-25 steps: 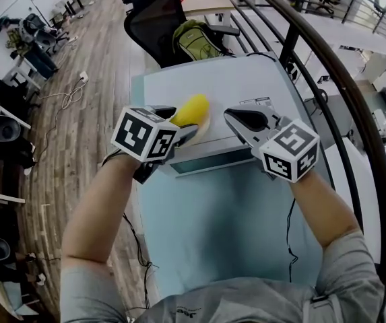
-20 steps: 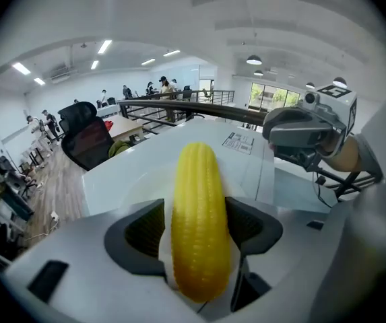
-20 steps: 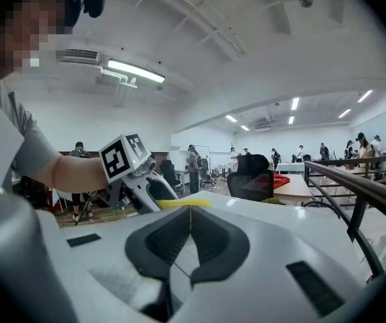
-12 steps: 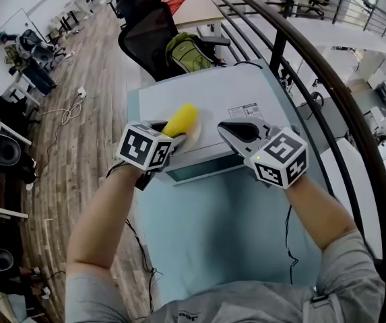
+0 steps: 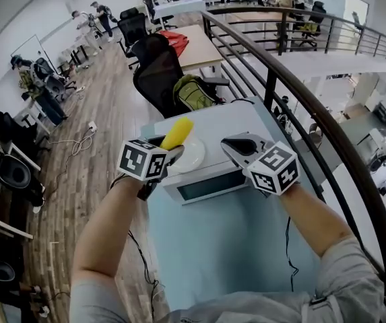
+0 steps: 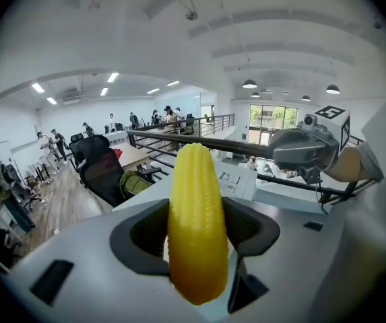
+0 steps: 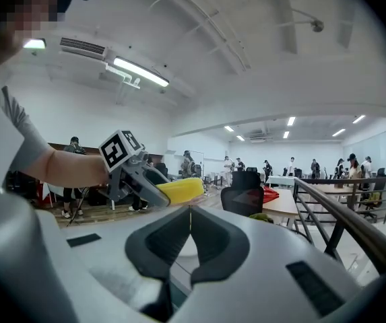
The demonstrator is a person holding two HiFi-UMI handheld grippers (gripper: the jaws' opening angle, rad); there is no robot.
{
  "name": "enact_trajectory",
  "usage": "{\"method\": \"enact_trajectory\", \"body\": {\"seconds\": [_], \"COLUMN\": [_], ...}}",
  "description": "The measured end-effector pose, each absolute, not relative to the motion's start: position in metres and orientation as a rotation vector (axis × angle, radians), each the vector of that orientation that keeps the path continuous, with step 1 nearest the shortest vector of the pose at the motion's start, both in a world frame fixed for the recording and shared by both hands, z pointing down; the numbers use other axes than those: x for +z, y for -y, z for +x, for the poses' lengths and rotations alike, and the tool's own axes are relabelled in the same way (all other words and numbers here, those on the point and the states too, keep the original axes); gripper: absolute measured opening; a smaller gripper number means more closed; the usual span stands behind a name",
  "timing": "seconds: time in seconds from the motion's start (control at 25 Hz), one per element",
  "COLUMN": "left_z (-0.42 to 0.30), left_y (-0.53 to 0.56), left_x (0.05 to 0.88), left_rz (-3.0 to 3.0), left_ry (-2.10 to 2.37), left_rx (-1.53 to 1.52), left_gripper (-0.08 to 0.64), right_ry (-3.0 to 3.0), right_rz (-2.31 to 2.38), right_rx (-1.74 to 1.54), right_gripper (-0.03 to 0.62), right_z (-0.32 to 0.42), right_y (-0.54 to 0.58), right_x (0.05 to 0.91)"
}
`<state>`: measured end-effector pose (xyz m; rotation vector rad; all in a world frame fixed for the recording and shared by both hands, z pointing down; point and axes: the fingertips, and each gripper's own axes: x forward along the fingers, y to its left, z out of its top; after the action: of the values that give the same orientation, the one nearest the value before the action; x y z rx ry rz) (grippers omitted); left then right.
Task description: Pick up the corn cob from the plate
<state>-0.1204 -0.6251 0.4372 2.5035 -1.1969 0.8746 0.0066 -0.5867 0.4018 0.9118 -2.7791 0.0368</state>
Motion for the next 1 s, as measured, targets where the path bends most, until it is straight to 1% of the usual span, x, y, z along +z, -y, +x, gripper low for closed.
{"method": "enact_trajectory", "body": {"seconds": [0.24, 0.52, 0.76, 1.0], "left_z": [-0.136, -0.173, -0.204, -0.217], "left_y": [0.58, 0.508, 0.437, 0.361], "left_x": [0.368, 0.298, 0.254, 0.225], "left_rz": [2.583, 2.678, 2.755, 2.832], "left_ry": [1.252, 1.287, 1.275, 1.221], "left_rx": [0.8, 0.739, 0.735, 0.746], "left_gripper": [0.252, 0.252, 0.252, 0.252], "right_ry": [2.802, 2.819, 2.858, 2.853], "right_rz": [0.929, 0.989, 1.061, 1.114], "right_rx": [-0.049, -0.168, -0.172, -0.184], "right_gripper": [0.015, 0.015, 0.017, 0.017], "right_z": [-0.008, -0.037, -0.065, -0.082], "right_y": [0.542, 0.474, 0.408, 0.336], "right_x": [0.346, 0.28, 0.246, 0.228]}}
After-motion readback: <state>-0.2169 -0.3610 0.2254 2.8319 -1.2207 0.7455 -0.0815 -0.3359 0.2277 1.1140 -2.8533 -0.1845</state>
